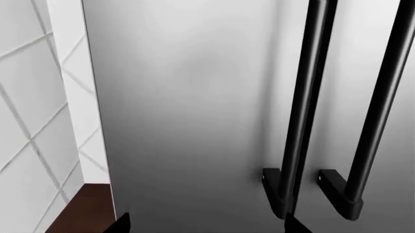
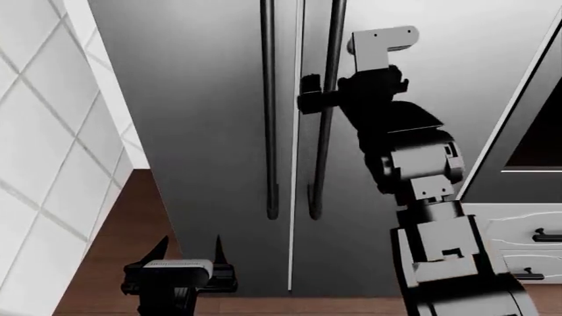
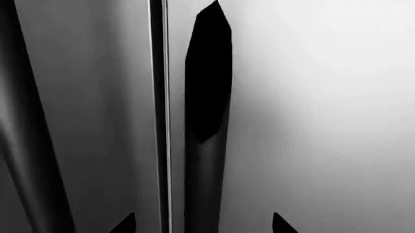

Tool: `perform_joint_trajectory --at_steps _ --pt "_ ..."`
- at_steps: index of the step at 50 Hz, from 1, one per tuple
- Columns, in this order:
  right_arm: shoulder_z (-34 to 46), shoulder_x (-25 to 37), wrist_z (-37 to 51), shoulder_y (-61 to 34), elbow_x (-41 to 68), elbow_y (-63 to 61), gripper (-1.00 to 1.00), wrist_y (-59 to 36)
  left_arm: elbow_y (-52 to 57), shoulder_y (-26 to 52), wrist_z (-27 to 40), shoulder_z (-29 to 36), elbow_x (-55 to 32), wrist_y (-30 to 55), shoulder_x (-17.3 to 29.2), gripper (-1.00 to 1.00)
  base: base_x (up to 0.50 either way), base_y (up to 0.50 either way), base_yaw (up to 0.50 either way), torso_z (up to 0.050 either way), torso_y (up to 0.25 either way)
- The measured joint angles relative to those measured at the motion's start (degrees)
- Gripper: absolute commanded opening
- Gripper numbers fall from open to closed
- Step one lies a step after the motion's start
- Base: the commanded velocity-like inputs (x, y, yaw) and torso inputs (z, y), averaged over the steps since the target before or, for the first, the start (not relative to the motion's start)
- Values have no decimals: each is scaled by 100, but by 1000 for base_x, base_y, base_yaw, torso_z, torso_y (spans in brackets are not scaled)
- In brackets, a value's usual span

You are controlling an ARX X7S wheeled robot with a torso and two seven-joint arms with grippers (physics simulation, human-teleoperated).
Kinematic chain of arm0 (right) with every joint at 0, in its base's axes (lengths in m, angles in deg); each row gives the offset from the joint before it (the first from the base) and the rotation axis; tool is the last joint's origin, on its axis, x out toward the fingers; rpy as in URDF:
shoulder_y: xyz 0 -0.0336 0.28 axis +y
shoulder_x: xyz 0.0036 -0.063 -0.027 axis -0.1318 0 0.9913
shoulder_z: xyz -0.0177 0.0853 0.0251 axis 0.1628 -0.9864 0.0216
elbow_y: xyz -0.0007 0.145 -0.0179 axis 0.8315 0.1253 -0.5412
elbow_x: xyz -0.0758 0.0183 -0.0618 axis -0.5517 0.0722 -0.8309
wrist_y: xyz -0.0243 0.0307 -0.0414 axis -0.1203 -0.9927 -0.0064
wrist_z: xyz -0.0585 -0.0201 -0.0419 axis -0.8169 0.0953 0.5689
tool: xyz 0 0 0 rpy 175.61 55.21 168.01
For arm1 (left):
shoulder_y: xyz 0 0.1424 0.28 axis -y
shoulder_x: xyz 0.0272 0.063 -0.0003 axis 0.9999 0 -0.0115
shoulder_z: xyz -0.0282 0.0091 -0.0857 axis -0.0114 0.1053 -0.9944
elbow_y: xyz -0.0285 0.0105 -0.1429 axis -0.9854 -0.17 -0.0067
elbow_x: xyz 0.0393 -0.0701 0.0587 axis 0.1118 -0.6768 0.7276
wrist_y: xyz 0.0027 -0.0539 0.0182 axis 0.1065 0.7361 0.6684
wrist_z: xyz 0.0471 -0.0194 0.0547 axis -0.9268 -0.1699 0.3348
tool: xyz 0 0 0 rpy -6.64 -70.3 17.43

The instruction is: Open the fridge door

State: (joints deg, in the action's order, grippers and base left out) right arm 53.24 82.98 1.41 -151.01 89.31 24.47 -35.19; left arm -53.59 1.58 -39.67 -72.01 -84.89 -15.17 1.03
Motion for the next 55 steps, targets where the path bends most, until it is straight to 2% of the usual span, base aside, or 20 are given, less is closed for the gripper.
perform_joint_trajectory --at_steps 7,26,38,55 --pt "139 -110 -30 -537 300 972 100 66 1 11 35 30 -41 11 27 100 0 0 0 0 0" --pt "1443 -215 324 -1356 1901 3025 100 912 17 23 109 103 -148 -1 94 100 0 0 0 0 0" --pt "1979 -226 730 -1531 2495 3628 100 1406 25 20 154 136 -212 -23 136 100 0 0 0 0 0" --pt "3199 -234 568 -1367 3586 3893 100 2167 52 26 230 192 -275 -13 186 100 0 0 0 0 0"
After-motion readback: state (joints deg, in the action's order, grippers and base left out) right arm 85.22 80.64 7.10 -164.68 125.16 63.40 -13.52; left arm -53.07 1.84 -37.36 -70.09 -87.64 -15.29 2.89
